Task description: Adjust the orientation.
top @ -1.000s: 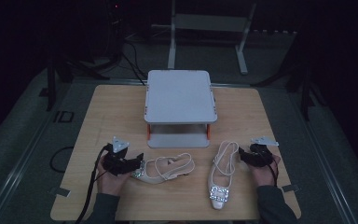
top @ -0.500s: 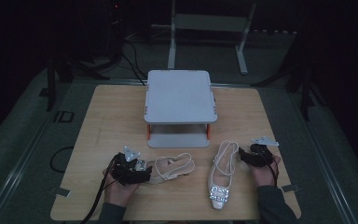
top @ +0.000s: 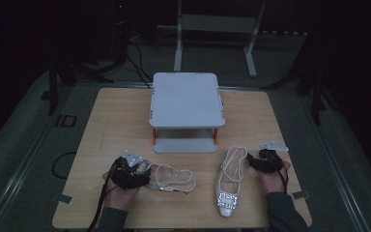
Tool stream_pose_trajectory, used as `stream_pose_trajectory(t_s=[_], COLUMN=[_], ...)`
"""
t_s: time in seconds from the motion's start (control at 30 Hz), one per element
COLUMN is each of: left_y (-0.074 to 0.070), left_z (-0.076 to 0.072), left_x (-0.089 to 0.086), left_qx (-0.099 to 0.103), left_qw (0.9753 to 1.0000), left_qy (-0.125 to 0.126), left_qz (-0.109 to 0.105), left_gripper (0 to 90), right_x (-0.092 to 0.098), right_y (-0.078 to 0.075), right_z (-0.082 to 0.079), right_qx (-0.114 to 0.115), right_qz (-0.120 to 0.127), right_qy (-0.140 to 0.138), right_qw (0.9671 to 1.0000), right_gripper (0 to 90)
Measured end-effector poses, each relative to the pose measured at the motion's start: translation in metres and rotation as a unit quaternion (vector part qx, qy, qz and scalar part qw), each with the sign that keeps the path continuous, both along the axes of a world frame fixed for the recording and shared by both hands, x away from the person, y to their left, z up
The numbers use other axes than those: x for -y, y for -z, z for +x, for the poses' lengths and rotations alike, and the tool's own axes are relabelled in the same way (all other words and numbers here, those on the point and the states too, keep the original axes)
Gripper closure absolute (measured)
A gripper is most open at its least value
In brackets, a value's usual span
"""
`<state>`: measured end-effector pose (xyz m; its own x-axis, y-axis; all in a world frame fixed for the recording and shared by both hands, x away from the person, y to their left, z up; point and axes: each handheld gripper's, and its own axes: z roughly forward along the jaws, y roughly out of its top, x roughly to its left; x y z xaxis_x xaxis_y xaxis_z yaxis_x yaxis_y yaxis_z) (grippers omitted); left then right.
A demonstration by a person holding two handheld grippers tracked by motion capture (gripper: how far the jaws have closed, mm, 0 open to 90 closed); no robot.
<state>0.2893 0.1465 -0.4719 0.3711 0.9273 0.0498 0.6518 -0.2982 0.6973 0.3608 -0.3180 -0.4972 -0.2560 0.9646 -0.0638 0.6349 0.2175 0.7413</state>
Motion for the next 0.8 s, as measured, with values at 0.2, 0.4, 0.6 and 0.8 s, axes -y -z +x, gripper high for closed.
stream_pose_trajectory(t_s=[0.2,0.4,0.6,0.8], left_y=[0.000,0.001,0.002,-0.002], left_z=[0.016,0.039,0.072,0.098], left_x=[-0.011,-0.033,-0.045,-0.047], left_qx=[-0.001,-0.009,-0.026,-0.028], left_qw=[1.0000,0.9995,0.9988,0.9994], left_qy=[-0.006,-0.011,-0.007,-0.013], left_qz=[0.003,-0.027,-0.040,-0.018], left_gripper=[33.2,36.9,40.3,43.4], right_x=[-0.001,0.000,-0.001,-0.001], right_y=[0.000,0.000,0.000,0.001], right_z=[0.000,0.000,0.000,0.000], right_qx=[0.000,0.000,-0.001,0.000], right_qz=[-0.001,0.001,0.002,0.003], right_qy=[-0.001,0.000,0.000,0.000], right_qw=[1.0000,1.0000,1.0000,1.0000], right_gripper=[41.0,41.0,41.0,40.9])
